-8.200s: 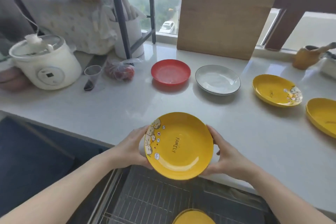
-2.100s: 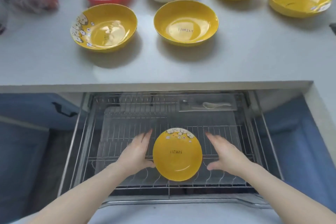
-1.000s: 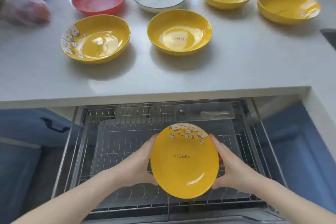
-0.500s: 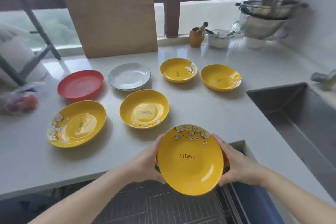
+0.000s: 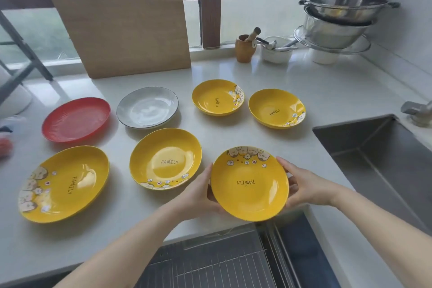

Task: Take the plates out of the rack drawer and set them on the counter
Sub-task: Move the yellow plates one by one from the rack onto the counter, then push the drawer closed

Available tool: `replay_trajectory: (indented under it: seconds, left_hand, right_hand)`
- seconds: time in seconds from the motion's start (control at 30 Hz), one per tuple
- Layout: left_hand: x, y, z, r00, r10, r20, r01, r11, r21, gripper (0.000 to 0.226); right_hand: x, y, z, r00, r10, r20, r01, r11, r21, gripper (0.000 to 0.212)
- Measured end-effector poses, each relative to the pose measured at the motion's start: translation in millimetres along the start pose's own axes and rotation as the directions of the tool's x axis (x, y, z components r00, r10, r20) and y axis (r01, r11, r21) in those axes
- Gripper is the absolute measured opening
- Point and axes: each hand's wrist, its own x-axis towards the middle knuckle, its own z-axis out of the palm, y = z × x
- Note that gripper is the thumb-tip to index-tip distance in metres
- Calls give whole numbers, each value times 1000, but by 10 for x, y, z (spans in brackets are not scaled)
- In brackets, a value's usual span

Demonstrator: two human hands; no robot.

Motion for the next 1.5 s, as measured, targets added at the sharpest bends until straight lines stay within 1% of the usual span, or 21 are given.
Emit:
replay_trajectory:
  seconds: [0.13,0.2,0.33,0.5,0.63,0.7,0.8,0.93,0.97,1.03,1.1,1.2,1.33,1.43,1.5]
  left_hand:
    - [145,43,77,989,-8,-146,8,1000,2,81]
    - [213,64,112,979,-2,-205,5,1000,14,69]
    - [313,117,135,959,-16,-283,24,999,24,66]
    - [354,114,119,949,-29,-313,40,999,29,59]
    - [368,158,109,943,-34,-332,40,999,11,52]
    - [365,196,104,941,-37,-337,44,999,13,54]
    - [340,229,108,941,-34,-336,41,999,16,56]
    - [204,252,130,946,-46,-322,94,986,135,63]
    - [135,261,145,948,-46,-315,101,981,163,67]
    - [-42,289,170,949,-47,-311,106,979,176,82]
    - [-270,337,178,941,-22,-339,87,980,180,92]
    - [-713,428,204,897,38,-440,43,984,173,93]
    - [-1604,423,419,797,94,-597,-47,994,94,91]
    - [-2486,192,703,769,92,-632,-85,996,41,91]
    - [-3054,-55,893,766,97,-636,-90,995,43,92]
  right_hand:
    - [141,9,-164,999,-12,-45,13,999,35,107]
    - [199,1,-204,997,-23,-72,24,1000,20,107]
    - [303,-23,-214,990,-33,-136,37,999,24,107]
    - [414,19,-175,977,-57,-206,65,997,32,106]
    - [443,14,-120,971,-62,-230,72,997,34,104]
    - [439,20,-104,968,-62,-242,71,997,29,103]
    - [411,-10,-68,958,-50,-282,41,998,-39,102]
    - [315,-125,112,906,-41,-421,0,995,-96,89]
    - [271,-142,179,885,-29,-465,-20,995,-101,87]
    - [159,-171,331,841,-7,-541,-59,993,-106,99]
    - [-8,-252,519,809,-18,-588,-47,994,-95,107]
    - [-362,-392,872,763,-42,-645,16,999,-46,107]
    - [-1033,-454,1585,693,-68,-718,90,996,-8,107]
    - [-1618,-332,2286,661,-59,-748,133,990,39,112]
    - [-1948,-169,2762,653,-27,-757,119,991,67,113]
